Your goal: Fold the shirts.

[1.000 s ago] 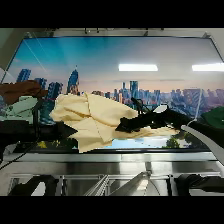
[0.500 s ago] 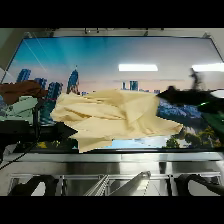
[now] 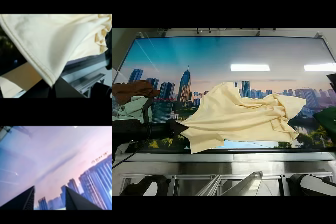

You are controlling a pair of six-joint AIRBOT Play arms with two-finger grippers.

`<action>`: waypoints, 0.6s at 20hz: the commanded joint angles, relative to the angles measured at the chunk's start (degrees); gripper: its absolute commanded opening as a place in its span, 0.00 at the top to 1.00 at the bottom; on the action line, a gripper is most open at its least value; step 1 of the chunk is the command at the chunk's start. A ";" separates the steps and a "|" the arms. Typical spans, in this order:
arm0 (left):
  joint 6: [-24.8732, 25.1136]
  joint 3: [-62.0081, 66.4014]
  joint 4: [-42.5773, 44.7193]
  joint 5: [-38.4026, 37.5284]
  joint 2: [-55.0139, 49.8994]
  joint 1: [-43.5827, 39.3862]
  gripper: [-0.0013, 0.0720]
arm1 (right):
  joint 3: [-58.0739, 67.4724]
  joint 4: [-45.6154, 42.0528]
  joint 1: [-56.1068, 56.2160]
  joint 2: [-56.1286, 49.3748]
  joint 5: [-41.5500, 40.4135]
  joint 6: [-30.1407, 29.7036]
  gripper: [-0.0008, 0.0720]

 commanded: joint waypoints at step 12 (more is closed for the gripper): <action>3.26 4.42 0.00 4.11 -8.11 6.12 0.96 | -28.33 -31.43 -1.46 15.98 30.38 16.41 0.47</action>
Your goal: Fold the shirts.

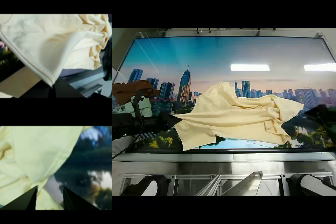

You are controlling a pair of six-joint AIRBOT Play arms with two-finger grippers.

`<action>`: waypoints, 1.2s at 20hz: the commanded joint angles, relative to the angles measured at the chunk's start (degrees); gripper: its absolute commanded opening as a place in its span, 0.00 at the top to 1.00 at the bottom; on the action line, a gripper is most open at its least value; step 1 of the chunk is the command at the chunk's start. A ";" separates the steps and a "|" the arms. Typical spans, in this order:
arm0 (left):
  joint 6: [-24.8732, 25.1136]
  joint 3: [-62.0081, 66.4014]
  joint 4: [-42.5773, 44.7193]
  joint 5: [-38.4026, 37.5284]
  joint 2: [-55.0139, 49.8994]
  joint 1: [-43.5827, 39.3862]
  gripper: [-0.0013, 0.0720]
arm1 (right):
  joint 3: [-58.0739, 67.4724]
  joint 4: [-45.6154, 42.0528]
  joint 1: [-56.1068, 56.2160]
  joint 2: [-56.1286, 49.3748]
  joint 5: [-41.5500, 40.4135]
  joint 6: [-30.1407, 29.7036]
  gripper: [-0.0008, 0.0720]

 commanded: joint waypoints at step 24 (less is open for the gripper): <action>12.92 4.92 -11.21 12.87 -13.62 1.09 0.96 | -17.73 16.41 9.51 7.74 -2.93 -4.90 0.97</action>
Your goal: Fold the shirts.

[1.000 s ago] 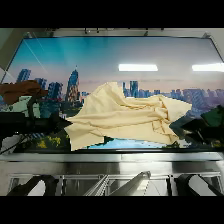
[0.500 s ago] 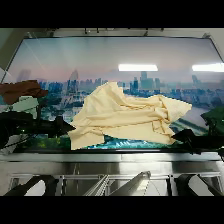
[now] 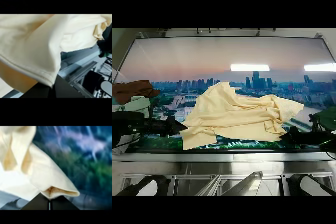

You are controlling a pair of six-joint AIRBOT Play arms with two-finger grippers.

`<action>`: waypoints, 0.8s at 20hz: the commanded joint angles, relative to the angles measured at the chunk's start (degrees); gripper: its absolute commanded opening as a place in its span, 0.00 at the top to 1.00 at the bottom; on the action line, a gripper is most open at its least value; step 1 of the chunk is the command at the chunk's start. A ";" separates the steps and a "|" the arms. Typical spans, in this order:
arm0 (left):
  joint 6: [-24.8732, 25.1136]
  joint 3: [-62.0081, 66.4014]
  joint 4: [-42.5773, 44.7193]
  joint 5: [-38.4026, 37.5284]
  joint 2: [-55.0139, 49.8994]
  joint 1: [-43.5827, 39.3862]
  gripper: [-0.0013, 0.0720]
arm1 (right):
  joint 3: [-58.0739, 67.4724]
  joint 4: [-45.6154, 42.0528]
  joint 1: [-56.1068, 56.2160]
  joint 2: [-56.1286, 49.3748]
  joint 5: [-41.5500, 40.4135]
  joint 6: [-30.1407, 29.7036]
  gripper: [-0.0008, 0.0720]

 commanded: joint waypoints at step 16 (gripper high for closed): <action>-4.07 94.49 -25.29 11.06 6.97 25.86 0.96 | 60.43 49.40 -18.18 37.40 -6.56 -16.11 0.97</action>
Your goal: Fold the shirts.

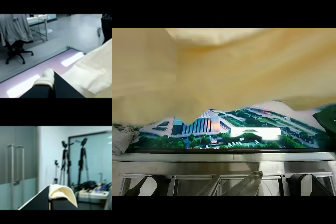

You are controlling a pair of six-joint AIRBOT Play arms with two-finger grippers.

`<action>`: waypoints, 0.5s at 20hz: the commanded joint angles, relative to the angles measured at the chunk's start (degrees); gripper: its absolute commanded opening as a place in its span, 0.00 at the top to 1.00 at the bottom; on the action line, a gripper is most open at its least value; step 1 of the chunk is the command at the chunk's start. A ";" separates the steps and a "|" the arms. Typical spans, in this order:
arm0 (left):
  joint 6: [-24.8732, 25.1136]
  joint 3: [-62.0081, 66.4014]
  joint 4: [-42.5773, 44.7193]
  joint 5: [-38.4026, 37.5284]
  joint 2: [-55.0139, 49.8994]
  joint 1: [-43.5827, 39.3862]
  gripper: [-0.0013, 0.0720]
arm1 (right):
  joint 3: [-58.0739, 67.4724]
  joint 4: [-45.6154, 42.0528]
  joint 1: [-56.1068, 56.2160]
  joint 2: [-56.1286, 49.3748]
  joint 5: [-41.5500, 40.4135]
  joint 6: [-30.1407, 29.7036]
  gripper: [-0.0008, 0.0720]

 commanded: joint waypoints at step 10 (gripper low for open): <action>1.88 -17.27 14.32 2.25 -22.18 -21.81 0.95 | -17.14 -16.00 11.96 -23.52 13.18 -0.42 0.97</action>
